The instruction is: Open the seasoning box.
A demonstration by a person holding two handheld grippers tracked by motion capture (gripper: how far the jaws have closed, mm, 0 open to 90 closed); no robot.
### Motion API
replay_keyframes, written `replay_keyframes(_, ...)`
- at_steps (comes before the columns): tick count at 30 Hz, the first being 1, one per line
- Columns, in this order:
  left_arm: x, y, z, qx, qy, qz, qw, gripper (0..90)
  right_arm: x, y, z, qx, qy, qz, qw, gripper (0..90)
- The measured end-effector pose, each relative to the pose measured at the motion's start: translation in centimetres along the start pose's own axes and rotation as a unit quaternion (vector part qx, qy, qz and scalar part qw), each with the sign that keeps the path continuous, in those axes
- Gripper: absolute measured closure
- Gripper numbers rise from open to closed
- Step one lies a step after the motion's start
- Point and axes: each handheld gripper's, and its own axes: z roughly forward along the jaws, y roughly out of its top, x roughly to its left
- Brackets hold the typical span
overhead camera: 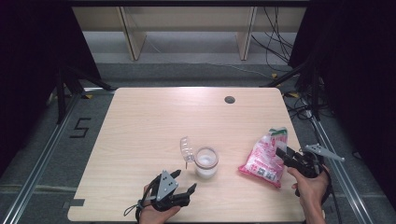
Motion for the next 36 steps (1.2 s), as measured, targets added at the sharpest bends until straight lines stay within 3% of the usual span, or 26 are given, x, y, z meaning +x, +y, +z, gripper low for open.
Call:
replay_keyframes(2,0.1,0.0,0.0,-0.005,-0.004,-0.007,1.0000,28.8,-0.1,-0.2,-0.2,-0.005,0.001,0.010,0.9999,52.3)
replay_keyframes(4,0.2,-0.1,0.1,-0.009,0.002,-0.010,0.9999,28.8,-0.3,-0.4,-0.5,-0.004,-0.019,0.015,0.9997,45.5)
replay_keyframes(6,0.4,-0.1,0.0,-0.005,0.003,-0.008,1.0000,28.5,-0.1,-0.6,-0.9,-0.009,-0.023,0.034,0.9991,44.7)
replay_keyframes(10,0.5,-0.1,0.0,-0.002,0.007,-0.009,0.9999,27.9,0.3,-1.0,-1.5,-0.017,-0.020,0.019,0.9995,39.3)
replay_keyframes(12,0.6,-0.1,-0.1,0.001,0.008,-0.005,1.0000,27.9,0.7,-1.1,-1.8,-0.007,-0.026,0.008,0.9996,38.0)
replay_keyframes(13,0.5,-0.1,-0.1,-0.001,0.006,-0.008,0.9999,27.9,1.0,-1.3,-1.7,-0.016,-0.023,0.015,0.9995,36.1)
replay_keyframes(16,0.7,-0.1,0.0,-0.003,0.007,-0.010,0.9999,27.6,1.7,-1.4,-2.1,-0.003,-0.024,0.008,0.9997,28.8)
replay_keyframes(18,0.8,-0.1,-0.1,-0.001,0.009,-0.004,1.0000,27.2,2.0,-1.6,-2.0,-0.016,-0.001,-0.004,0.9999,21.1)
replay_keyframes(19,0.8,-0.1,-0.1,0.002,0.008,-0.010,0.9999,26.9,2.4,-1.6,-2.0,-0.012,0.003,0.016,0.9998,18.2)
replay_keyframes(20,0.9,-0.1,-0.1,-0.001,0.009,-0.010,0.9999,26.8,2.6,-1.6,-2.1,-0.012,0.015,0.018,0.9996,16.5)
replay_keyframes(21,0.9,-0.1,-0.1,0.001,0.012,-0.010,0.9999,26.8,3.0,-1.8,-2.0,-0.021,0.030,0.023,0.9991,15.8)
replay_keyframes(22,1.1,-0.1,-0.1,0.000,0.011,0.001,0.9999,26.8,3.2,-1.8,-2.1,-0.016,0.028,0.008,0.9995,15.7)
replay_keyframes(23,1.0,-0.1,-0.1,0.001,0.010,-0.014,0.9999,26.7,3.5,-1.9,-2.3,-0.007,0.031,0.004,0.9995,15.6)
replay_keyframes(26,1.2,-0.1,0.0,-0.004,0.012,-0.014,0.9998,26.5,4.3,-2.3,-2.2,-0.008,0.046,0.001,0.9989,15.6)
replay_keyframes(27,1.3,0.0,0.0,-0.003,0.011,-0.013,0.9999,26.4,4.4,-2.4,-2.2,-0.013,0.063,0.002,0.9980,15.6)
replay_keyframes(29,1.4,0.0,-0.1,0.001,0.012,-0.016,0.9998,26.3,4.9,-2.6,-2.4,0.001,0.061,-0.002,0.9982,15.6)
replay_keyframes(30,1.5,0.0,-0.1,0.003,0.014,-0.012,0.9998,26.2,5.0,-2.6,-2.4,0.002,0.056,-0.019,0.9982,15.6)
replay_keyframes(31,1.4,0.1,0.0,0.001,0.015,-0.022,0.9996,26.1,5.2,-2.8,-2.3,-0.008,0.064,-0.021,0.9977,15.6)
replay_keyframes(32,1.7,0.1,-0.1,0.006,0.014,-0.004,0.9999,26.1,5.3,-2.9,-2.3,-0.006,0.057,-0.034,0.9977,15.7)
replay_keyframes(33,1.5,0.1,0.1,0.001,0.013,-0.020,0.9997,26.1,5.5,-3.0,-2.5,0.006,0.065,-0.035,0.9973,15.6)
replay_keyframes(34,1.5,0.2,0.1,0.002,0.016,-0.023,0.9996,26.0,5.6,-3.2,-2.5,0.006,0.068,-0.041,0.9968,15.7)
replay_keyframes(35,1.8,0.2,0.1,0.004,0.014,-0.009,0.9999,26.0,5.8,-3.4,-2.6,0.012,0.065,-0.050,0.9965,15.6)
replay_keyframes(36,1.9,0.3,0.2,0.003,0.013,-0.010,0.9999,26.0,5.9,-3.6,-2.5,0.008,0.069,-0.050,0.9964,15.6)
